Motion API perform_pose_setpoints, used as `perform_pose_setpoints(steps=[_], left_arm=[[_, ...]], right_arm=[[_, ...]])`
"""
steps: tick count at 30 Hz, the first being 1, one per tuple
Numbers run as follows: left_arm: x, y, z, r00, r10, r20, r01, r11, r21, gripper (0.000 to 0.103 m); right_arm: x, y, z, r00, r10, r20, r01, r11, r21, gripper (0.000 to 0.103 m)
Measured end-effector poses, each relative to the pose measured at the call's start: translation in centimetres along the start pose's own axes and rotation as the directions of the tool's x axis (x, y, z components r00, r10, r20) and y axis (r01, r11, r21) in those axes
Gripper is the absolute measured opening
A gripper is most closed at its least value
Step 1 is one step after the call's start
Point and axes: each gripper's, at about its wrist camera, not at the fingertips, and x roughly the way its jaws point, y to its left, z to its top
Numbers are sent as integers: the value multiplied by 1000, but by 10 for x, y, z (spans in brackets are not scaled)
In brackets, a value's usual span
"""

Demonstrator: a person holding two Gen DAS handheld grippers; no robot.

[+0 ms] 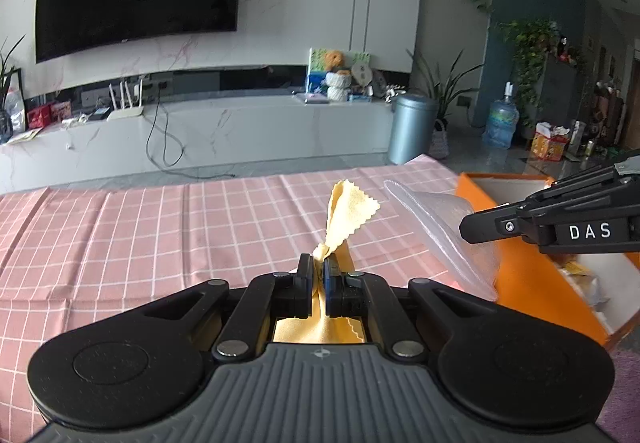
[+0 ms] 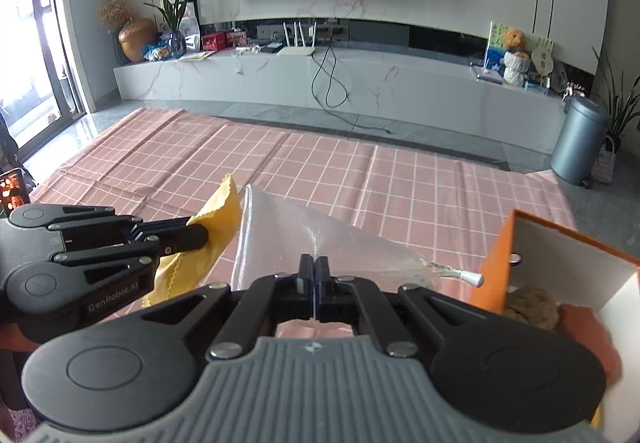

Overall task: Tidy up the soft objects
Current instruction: 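Carry the yellow cloth and plastic bag over the orange box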

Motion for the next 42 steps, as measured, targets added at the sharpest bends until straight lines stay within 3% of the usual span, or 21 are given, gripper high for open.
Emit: perform_pose_setpoints(steps=[15, 24, 33, 42], left_arm=[[-22, -75, 22, 982, -174, 76, 165, 980, 113, 5], [-5, -123, 40, 946, -317, 59, 307, 941, 144, 5], [37, -175, 46, 894, -445, -42, 445, 879, 168, 5], [84, -195, 18, 858, -458, -232, 496, 856, 146, 5]], right_arm=[[-111, -59, -43, 984, -158, 83, 156, 987, 27, 0], [-138, -104, -69, 973, -225, 42, 222, 972, 73, 0], [-144, -153, -95, 969, -244, -38, 247, 956, 160, 0], [-100, -175, -115, 977, -130, -167, 170, 952, 255, 0]])
